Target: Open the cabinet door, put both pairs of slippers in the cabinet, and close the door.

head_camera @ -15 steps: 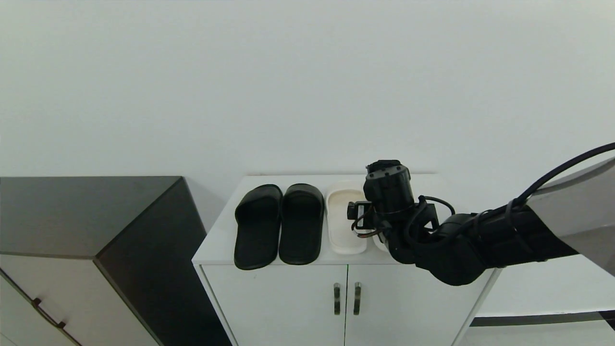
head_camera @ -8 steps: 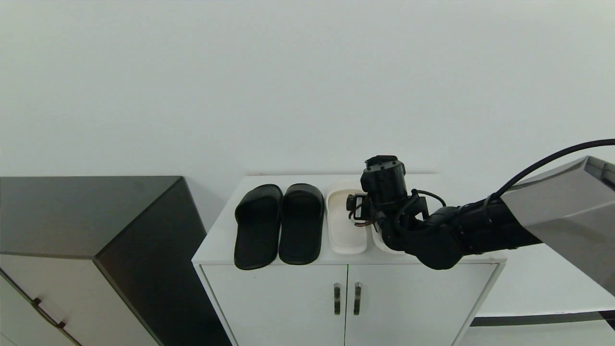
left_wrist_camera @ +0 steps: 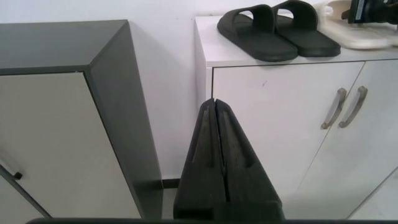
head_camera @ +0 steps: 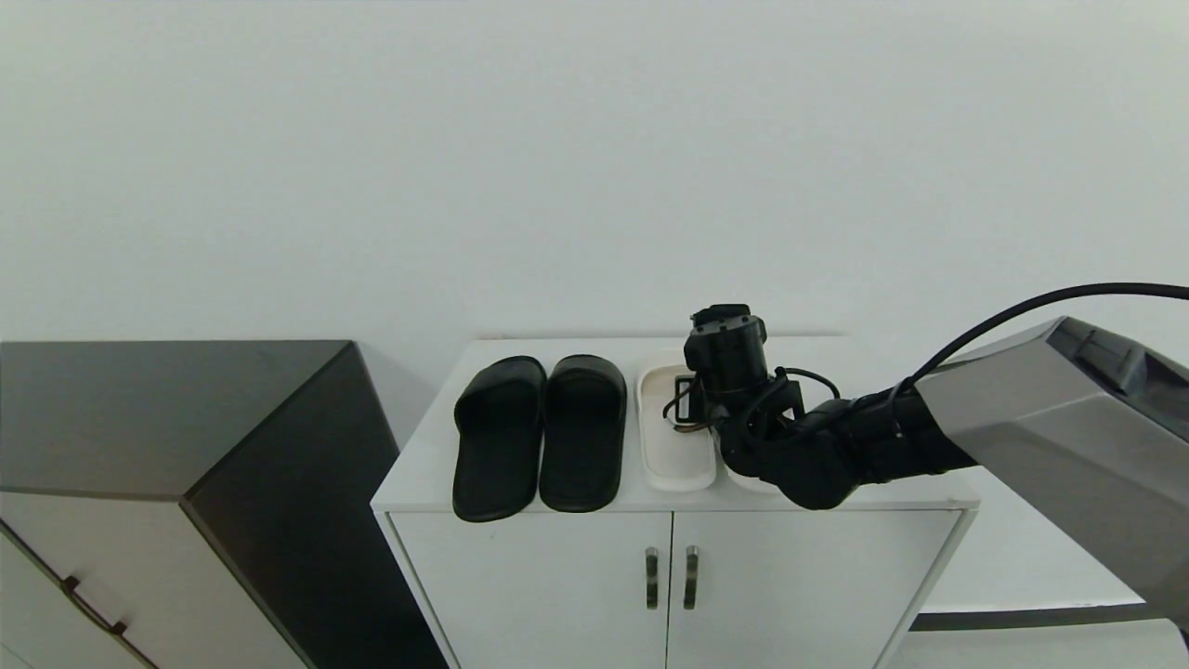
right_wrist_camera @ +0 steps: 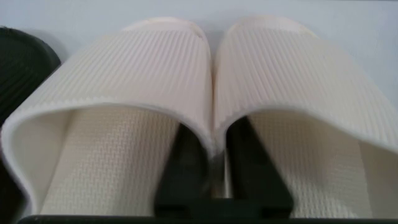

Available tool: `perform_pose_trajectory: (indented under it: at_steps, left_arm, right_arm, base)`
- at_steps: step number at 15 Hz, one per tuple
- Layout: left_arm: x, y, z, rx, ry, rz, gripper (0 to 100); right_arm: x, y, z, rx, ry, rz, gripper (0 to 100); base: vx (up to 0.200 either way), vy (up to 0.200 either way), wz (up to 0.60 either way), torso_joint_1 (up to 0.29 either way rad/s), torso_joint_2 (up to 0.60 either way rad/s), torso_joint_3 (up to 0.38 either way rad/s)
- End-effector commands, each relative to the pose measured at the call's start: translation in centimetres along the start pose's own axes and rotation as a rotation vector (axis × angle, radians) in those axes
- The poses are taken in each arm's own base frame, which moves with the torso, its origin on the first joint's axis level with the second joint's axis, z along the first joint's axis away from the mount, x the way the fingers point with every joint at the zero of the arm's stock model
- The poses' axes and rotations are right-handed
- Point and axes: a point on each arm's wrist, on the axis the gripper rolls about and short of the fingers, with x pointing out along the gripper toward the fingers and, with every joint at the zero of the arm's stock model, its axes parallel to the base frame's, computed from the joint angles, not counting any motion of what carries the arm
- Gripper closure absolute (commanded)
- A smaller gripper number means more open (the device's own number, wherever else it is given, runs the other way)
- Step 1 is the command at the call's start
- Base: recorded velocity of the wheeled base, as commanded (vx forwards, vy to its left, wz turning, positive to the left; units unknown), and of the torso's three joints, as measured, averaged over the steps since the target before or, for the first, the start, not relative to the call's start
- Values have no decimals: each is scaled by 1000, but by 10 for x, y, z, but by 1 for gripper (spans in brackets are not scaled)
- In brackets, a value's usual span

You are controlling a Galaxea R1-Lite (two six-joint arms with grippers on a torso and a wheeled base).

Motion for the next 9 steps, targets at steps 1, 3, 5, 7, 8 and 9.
perform_pose_trajectory:
  at_steps: [1,3,5,7,8,9]
  left_arm:
    - [0,0,0,0,1,0,100]
    - [0,0,0,0,1,0,100]
    - [0,0,0,-1,1,1,100]
    - [0,0,0,0,1,1,100]
    - [0,0,0,2,1,1,100]
    - [0,0,0,2,1,1,100]
  right_arm:
    - [-3,1,4,-6,-12,1,100]
    - [-18,3,13,-3,-25,23,100]
    - [-31,2,18,-15,-28,37,100]
    - [-62,-4,26,-40,-32,71,100]
    - [-80,-9,29,-38,-41,105,100]
    - [-90,-12,29,-45,-49,128,100]
  base:
    - [0,0,0,0,0,0]
    - [0,0,0,0,0,0]
    - [0,0,0,0,0,0]
    - [0,0,0,0,0,0]
    - [0,0,0,0,0,0]
    - [0,0,0,0,0,0]
